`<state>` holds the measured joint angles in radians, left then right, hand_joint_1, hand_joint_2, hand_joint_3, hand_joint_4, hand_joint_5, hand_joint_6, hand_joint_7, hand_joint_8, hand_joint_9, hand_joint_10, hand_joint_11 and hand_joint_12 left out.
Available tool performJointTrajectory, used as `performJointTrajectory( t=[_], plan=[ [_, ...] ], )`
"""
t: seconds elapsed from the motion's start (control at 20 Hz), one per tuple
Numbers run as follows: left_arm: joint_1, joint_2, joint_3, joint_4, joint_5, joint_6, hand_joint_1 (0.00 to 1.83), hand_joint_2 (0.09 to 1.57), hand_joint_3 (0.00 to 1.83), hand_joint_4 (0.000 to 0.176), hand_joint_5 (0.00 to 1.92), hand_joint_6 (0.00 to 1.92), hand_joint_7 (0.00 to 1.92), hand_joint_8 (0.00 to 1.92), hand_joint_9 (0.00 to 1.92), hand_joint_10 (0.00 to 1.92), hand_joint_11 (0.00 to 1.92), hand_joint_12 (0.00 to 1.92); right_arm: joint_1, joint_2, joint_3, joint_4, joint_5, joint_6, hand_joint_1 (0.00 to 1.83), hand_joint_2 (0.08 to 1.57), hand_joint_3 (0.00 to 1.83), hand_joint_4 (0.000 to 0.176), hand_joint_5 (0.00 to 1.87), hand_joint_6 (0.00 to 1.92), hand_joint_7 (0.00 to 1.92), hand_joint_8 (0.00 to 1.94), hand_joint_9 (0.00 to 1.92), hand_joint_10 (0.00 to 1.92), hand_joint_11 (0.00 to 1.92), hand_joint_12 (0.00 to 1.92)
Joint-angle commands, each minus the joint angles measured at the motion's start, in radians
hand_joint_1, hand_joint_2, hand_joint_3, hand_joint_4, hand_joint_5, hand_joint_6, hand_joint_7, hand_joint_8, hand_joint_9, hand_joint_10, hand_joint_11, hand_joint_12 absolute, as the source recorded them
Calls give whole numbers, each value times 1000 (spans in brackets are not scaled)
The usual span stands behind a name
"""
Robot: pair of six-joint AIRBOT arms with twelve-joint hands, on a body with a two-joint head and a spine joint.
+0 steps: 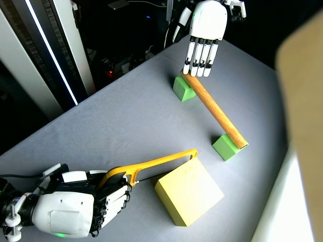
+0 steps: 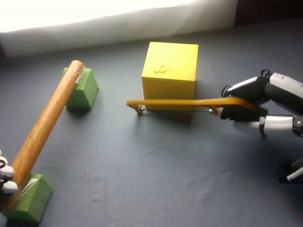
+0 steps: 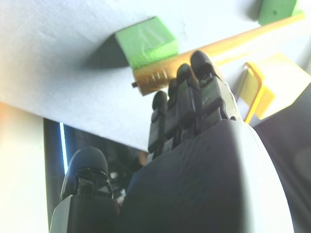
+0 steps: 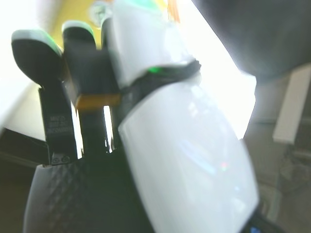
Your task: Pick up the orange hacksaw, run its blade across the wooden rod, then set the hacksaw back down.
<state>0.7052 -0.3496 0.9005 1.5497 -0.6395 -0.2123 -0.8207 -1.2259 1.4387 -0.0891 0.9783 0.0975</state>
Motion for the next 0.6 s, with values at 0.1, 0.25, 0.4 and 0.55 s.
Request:
performJointTrajectory(
  t=[0.1,0.25,0.4,0.55],
  plan=[
    [-4,5,-1,-34,-11,0,66,1254,0,0,140,3,115,4,126,3,0,384,30,10,-35,27,212,17,1371,1155,1,0,870,914,845,1166,897,1443,958,1530],
    [-4,5,-1,-34,-11,0,48,1259,2,0,152,2,137,4,139,3,0,389,42,25,-120,112,269,-56,1371,1157,0,0,864,917,844,1175,894,1442,955,1529],
    [-4,5,-1,-34,-11,0,62,1266,2,0,124,1,121,1,123,2,0,337,31,29,-190,203,321,-106,1369,1161,1,0,869,903,833,1201,873,1473,940,1568],
    [-6,5,0,-34,-11,0,65,1265,0,0,118,0,111,0,110,0,0,367,10,28,-245,307,422,-162,1372,1151,0,0,888,894,844,1171,901,1428,958,1499]
  ],
)
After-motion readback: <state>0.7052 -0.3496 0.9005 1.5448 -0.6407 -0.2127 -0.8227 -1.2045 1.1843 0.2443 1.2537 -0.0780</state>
